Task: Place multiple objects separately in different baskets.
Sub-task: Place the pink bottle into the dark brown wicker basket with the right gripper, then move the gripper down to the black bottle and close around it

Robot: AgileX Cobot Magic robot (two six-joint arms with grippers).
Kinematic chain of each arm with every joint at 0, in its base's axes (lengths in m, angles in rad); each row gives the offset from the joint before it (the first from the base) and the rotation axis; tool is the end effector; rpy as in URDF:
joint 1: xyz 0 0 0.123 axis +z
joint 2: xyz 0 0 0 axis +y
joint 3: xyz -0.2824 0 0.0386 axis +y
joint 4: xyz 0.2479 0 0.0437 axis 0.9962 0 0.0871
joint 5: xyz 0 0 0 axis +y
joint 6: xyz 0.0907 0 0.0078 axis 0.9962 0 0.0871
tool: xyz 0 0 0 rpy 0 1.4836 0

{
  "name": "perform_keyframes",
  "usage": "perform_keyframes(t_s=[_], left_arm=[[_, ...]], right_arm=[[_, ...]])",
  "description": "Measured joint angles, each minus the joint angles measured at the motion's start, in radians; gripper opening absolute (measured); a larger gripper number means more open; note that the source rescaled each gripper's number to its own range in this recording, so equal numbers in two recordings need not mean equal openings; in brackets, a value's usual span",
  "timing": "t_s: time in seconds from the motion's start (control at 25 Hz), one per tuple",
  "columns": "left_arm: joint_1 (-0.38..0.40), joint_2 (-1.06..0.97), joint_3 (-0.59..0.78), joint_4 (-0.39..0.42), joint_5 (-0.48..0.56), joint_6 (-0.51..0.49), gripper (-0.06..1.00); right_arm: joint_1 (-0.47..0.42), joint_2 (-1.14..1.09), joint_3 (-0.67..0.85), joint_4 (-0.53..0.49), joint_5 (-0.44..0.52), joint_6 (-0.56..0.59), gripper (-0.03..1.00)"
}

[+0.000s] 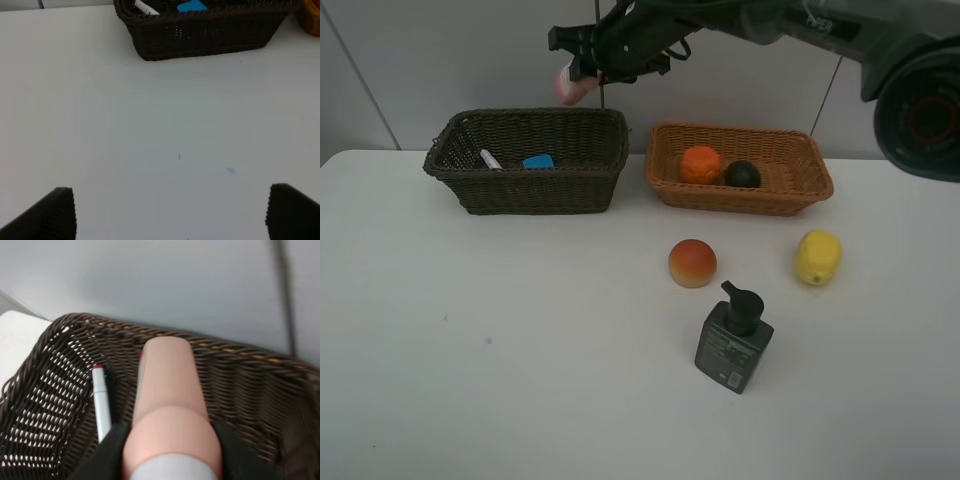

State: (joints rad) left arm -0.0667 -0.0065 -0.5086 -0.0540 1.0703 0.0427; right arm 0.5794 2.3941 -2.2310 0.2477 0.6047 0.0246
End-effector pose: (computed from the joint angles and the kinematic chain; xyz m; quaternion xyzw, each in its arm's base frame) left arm -0.0076 -0.0038 0.2788 0.0479 0.8501 -0.0332 0.5233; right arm 0.4582 0.3150 0.2337 -0.1861 0.8783 0.2294 0.3760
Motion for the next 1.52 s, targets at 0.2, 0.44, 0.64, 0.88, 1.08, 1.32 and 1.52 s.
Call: perform_keyframes(t_s=[0.2, 0.44, 0.64, 0.88, 1.08, 1.32, 1.52], left_arm=[[0.000, 0.000, 0.000, 0.000, 0.000, 0.000, 1.00], [0.000, 0.000, 0.000, 0.000, 0.000, 0.000, 1.00], [0.000, 0.000, 0.000, 0.000, 0.000, 0.000, 1.00], [0.000, 0.000, 0.000, 0.000, 0.000, 0.000, 1.00], [0.000, 0.000, 0.000, 0.000, 0.000, 0.000, 1.00], [0.000, 0.000, 0.000, 0.000, 0.000, 0.000, 1.00], [0.000, 0.000, 0.000, 0.000, 0.000, 0.000, 1.00]], right_arm=[[0.021, 0.049, 0.000, -0.038, -0.054, 0.038, 0.43], [0.020, 0.058, -0.001, -0.097, -0.040, 0.116, 0.69], [0.020, -0.034, -0.001, -0.105, 0.206, 0.122, 0.69], [0.021, -0.217, 0.002, -0.146, 0.589, 0.045, 0.69], [0.021, -0.348, 0.085, -0.135, 0.610, 0.030, 0.69], [0.021, -0.602, 0.401, -0.132, 0.608, 0.022, 0.69], [0.043, -0.861, 0.774, -0.140, 0.615, 0.022, 0.69]])
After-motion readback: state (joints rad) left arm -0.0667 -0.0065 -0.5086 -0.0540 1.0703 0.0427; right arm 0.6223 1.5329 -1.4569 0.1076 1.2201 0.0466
